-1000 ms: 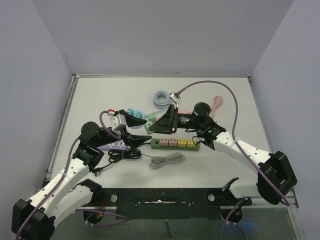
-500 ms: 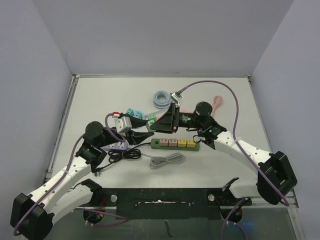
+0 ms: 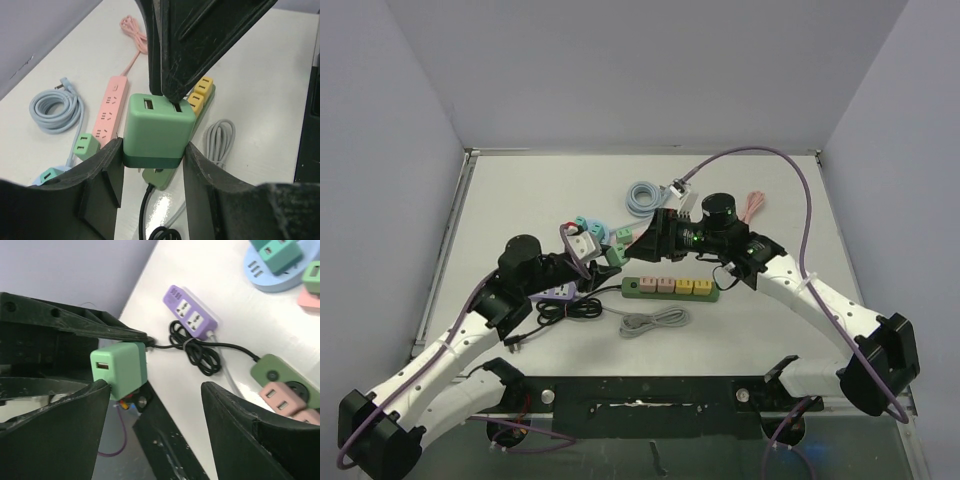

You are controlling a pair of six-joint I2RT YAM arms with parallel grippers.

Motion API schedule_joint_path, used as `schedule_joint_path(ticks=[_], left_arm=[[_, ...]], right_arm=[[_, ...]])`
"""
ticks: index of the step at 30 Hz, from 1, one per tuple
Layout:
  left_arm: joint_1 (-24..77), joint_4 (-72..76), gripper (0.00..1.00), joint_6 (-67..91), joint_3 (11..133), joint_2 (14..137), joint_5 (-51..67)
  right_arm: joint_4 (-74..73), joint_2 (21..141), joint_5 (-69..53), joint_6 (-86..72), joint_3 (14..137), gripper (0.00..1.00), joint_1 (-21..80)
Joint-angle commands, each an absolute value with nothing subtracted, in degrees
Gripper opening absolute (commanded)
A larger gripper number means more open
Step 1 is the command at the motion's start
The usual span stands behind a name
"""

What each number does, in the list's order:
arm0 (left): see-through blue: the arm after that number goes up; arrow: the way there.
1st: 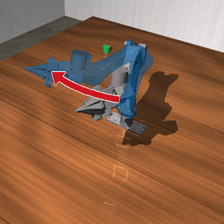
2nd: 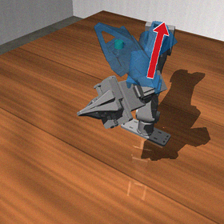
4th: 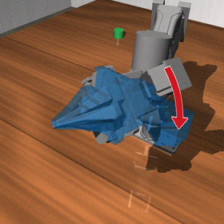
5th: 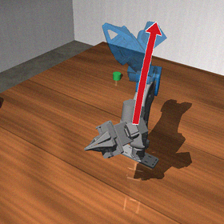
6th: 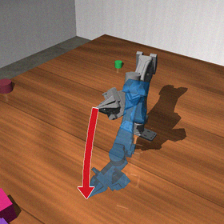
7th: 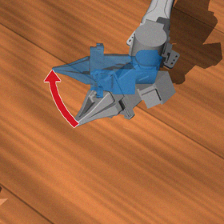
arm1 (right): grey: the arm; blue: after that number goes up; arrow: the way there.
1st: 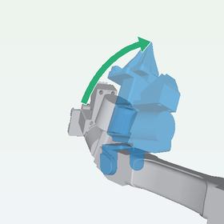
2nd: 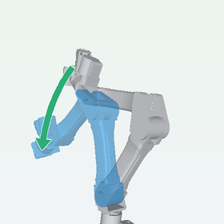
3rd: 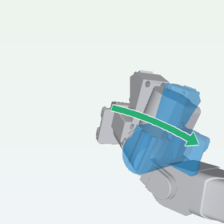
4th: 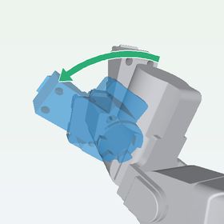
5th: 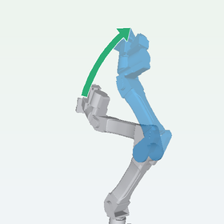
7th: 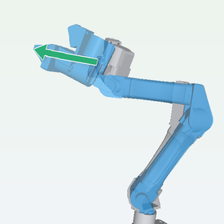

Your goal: Insert the plug

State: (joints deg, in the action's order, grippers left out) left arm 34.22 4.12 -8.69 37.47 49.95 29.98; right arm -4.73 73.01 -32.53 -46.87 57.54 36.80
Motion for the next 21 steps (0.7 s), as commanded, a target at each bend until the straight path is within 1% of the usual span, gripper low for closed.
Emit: schedule_joint_path(ticks=[1, 6, 8, 11, 18, 21], left_arm=[[34.7, -3.0, 0.13, -12.4, 41.7, 50.3, 27.2], [35.2, -4.6, 0.13, -12.3, 42.1, 52.1, 27.2], [35.4, -4.7, 0.14, -12.3, 41.9, 52.2, 27.2], [35.6, -4.7, 0.13, -12.2, 41.7, 52.2, 27.1], [35.9, -4.1, 0.13, -11.6, 41.3, 52.4, 27.1], [35.9, -4.1, 0.13, -11.4, 41.2, 52.6, 25.3]], right_arm=[[-14.7, 74.0, -24.4, -36.5, 62.2, 0.73, 38.9], [-15.6, 77.0, -22.0, -36.0, 65.4, 0.68, 41.3], [-15.6, 78.5, -21.8, -36.5, 66.1, 0.64, 41.7], [-14.7, 79.7, -22.2, -37.5, 66.7, 0.62, 42.6], [-12.1, 82.5, -24.6, -38.5, 68.1, 0.61, 44.9], [-10.3, 83.2, -25.7, -39.2, 67.8, 0.60, 45.3]])
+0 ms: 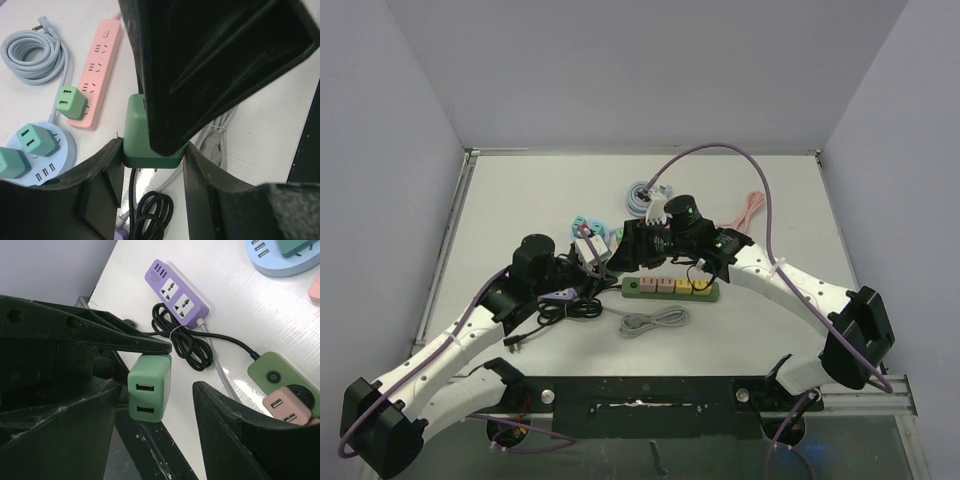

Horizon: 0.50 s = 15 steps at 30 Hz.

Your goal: Insert the plug

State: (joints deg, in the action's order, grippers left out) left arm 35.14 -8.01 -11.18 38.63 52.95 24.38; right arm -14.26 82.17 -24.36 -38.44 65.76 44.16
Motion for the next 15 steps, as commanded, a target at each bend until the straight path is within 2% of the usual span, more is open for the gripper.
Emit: schedule_joint_path(ticks=[1, 5, 9, 11, 13, 15], left_arm=[[35.9, -4.1, 0.14, -11.4, 41.2, 52.4, 25.3], [36.0, -4.0, 0.14, -11.3, 40.9, 52.2, 25.2], [36.0, -4.0, 0.18, -11.1, 40.7, 52.1, 24.6], [36.0, -4.0, 0.28, -10.6, 40.6, 51.9, 23.9], [36.0, -3.5, 0.44, -8.6, 40.3, 51.4, 22.2], [36.0, -3.3, 0.56, -6.4, 40.0, 50.5, 19.9]], right_arm=[[-10.5, 83.6, -25.6, -39.3, 67.8, 0.60, 45.4], [-11.7, 84.3, -23.7, -39.2, 68.1, 0.52, 45.4], [-13.4, 85.2, -22.4, -38.3, 69.2, 0.28, 45.4], [-14.7, 85.7, -22.4, -36.9, 70.1, 0.13, 45.2], [-16.5, 86.0, -21.9, -34.9, 71.0, 0.00, 44.5], [-18.3, 86.0, -21.9, -32.0, 71.4, 0.00, 42.9]])
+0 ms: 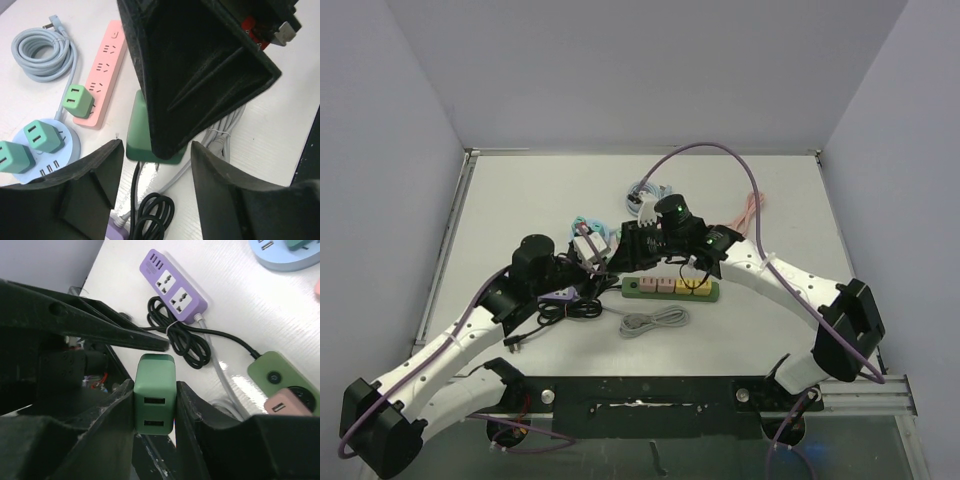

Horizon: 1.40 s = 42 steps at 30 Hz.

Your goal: Insert the plug

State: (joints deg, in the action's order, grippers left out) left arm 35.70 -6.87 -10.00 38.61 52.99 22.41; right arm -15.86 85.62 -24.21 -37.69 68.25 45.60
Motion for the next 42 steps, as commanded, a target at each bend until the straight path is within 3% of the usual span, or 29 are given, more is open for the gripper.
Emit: schedule_joint_path(ticks=[1, 3, 11, 20, 27, 42], left_arm=[[36.0, -3.2, 0.60, -5.2, 39.7, 49.9, 18.9], [35.9, -2.5, 0.69, -1.9, 38.9, 48.7, 16.3], [35.0, -5.6, 0.70, 16.0, 38.3, 45.1, 3.5], [26.9, -11.5, 0.71, 26.0, 37.9, 45.3, 2.0], [13.5, -11.9, 0.72, 28.6, 35.3, 45.4, 13.6], [12.7, -20.3, 0.72, 26.9, 36.2, 45.3, 7.6]], right_arm=[[-18.8, 85.9, -22.2, -30.4, 71.5, 0.00, 41.7], [-19.1, 85.2, -24.7, -25.7, 71.4, 0.00, 38.6], [-34.7, 91.9, -41.2, 13.0, 81.0, 0.00, 24.3], [-59.7, 110.6, -44.5, 43.8, 104.5, 0.00, 21.9], [-66.6, 122.6, -37.8, 49.5, 118.0, 0.00, 22.3], [-62.2, 129.9, -22.7, 59.5, 123.8, 0.00, 32.7]])
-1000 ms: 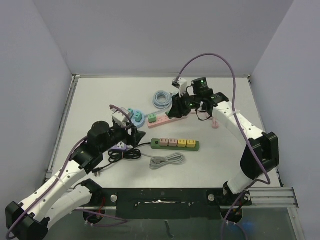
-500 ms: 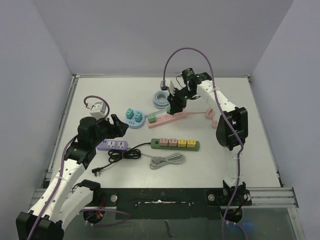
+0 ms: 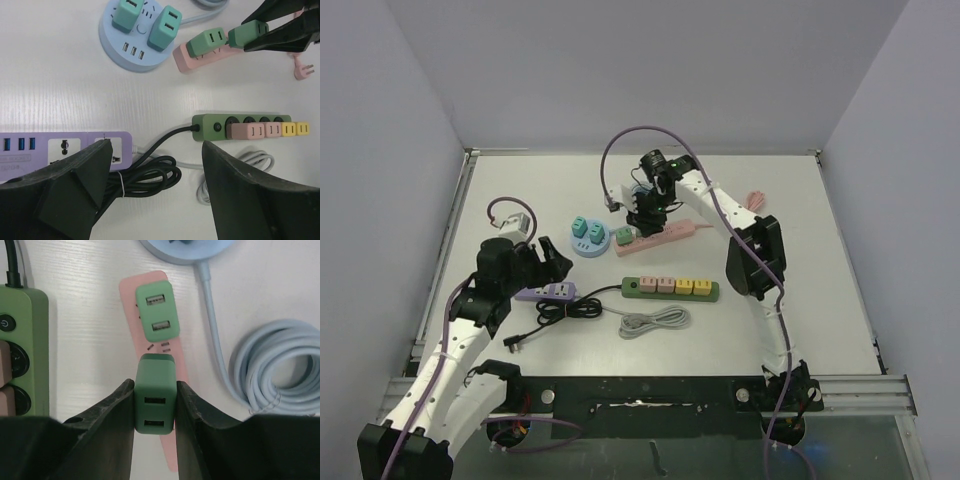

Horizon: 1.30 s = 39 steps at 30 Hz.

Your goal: Insert the plug

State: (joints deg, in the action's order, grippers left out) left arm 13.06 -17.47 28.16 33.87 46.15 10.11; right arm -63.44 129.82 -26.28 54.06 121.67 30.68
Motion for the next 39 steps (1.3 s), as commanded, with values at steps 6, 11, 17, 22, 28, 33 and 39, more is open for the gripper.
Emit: schedule_joint_path(ticks=[6, 11, 17, 22, 28, 33, 39], left_arm=[[12.7, -21.6, 0.72, 26.5, 35.1, 43.1, 5.5], [12.7, -20.7, 0.72, 26.9, 34.4, 43.2, 6.0], [12.7, -20.5, 0.72, 26.9, 34.0, 43.3, 5.8], [12.7, -20.2, 0.72, 26.9, 33.9, 43.2, 5.7], [12.7, -20.1, 0.72, 26.9, 33.7, 43.2, 5.5], [12.7, -20.0, 0.72, 26.9, 33.7, 43.6, 5.5], [12.7, -20.0, 0.72, 26.9, 33.6, 43.6, 5.4]], right_arm=[[-64.1, 132.5, -21.0, 62.9, 126.9, 0.00, 33.6], [-65.4, 134.0, -19.0, 65.0, 128.5, 0.00, 33.7], [-67.6, 135.5, -21.3, 67.6, 130.2, 0.00, 33.7], [-70.1, 136.2, -24.9, 69.3, 130.8, 0.00, 33.8], [-72.0, 137.4, -25.9, 70.2, 131.3, 0.00, 33.8], [-70.8, 138.7, -26.1, 70.2, 130.9, 0.00, 34.1], [-67.1, 141.1, -21.6, 68.5, 129.7, 0.00, 33.8]])
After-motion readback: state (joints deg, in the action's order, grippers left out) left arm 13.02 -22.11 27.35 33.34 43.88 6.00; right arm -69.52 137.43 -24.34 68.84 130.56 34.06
